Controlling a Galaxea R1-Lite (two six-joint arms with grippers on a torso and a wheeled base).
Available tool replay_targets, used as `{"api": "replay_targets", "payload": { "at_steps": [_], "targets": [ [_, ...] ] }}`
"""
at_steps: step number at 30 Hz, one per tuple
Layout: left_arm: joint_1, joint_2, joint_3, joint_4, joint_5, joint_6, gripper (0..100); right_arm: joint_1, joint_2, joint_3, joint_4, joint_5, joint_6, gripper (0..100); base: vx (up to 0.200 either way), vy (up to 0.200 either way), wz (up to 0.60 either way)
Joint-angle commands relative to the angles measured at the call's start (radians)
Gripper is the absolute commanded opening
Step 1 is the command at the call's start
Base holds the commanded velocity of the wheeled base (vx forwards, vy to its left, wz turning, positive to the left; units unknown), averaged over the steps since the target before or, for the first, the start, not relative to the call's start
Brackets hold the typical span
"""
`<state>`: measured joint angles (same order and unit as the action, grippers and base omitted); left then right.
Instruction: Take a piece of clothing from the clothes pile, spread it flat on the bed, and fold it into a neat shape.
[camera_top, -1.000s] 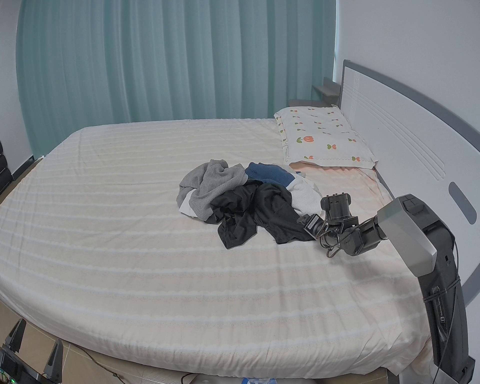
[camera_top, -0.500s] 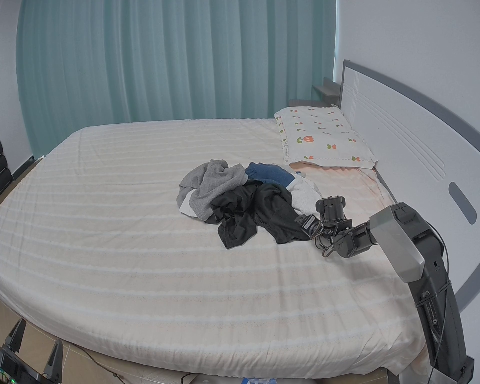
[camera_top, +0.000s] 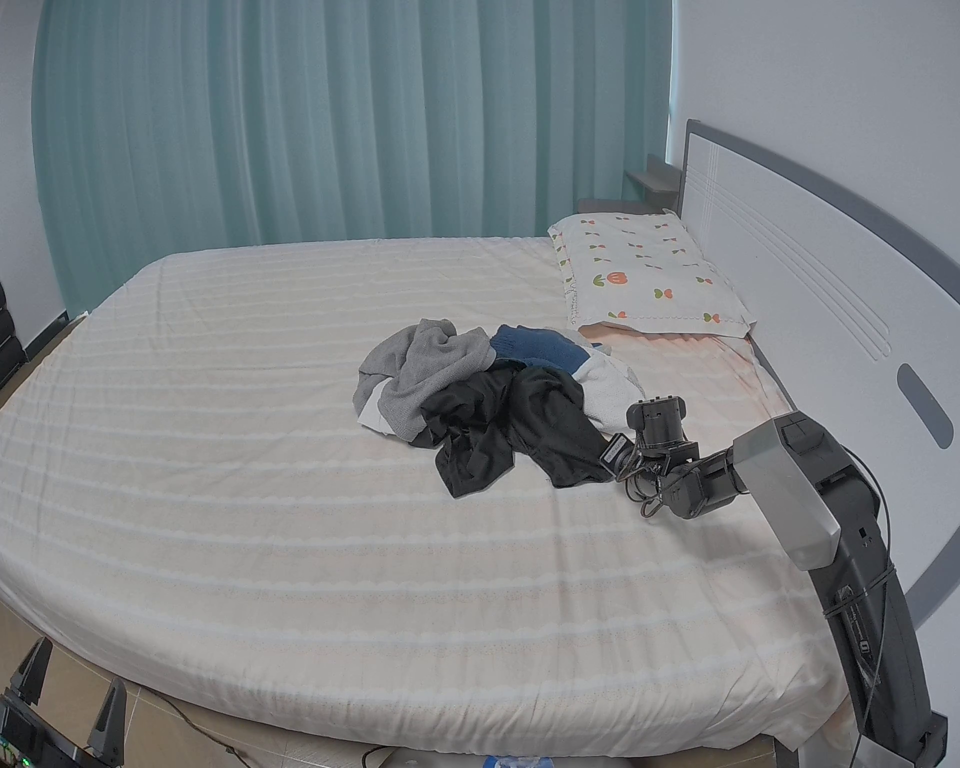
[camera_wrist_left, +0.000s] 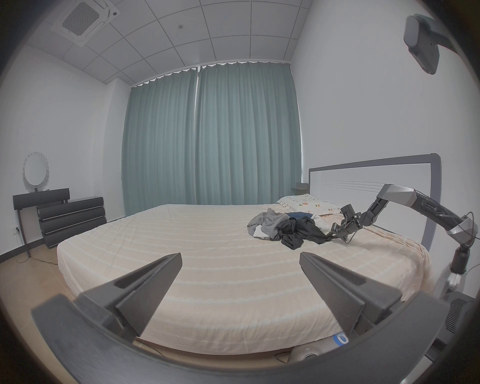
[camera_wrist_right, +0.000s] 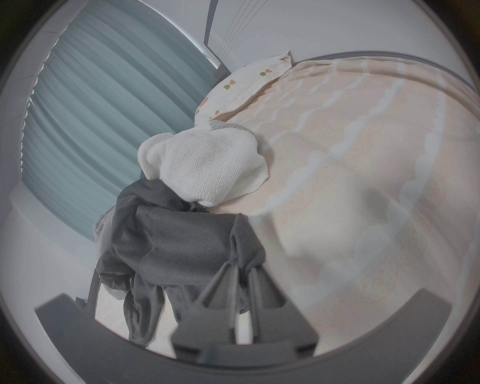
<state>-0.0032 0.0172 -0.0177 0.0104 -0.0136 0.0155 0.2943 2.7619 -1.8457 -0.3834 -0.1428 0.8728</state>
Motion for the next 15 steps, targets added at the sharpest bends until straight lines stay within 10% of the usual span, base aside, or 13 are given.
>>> {"api": "replay_targets", "payload": {
  "at_steps": [1,15],
  "targets": [
    [0.0,-0.017,0.016,0.0,0.0,-0.002,100,0.0,-0.044,0.06,-0.005,0.0,0.015,0,0.0,0.0,0.0],
    [0.0,-0.017,0.016,0.0,0.0,0.0,100,0.048,-0.576,0.896,-0.35,0.149,0.088,0,0.0,0.0,0.0]
  ]
}}
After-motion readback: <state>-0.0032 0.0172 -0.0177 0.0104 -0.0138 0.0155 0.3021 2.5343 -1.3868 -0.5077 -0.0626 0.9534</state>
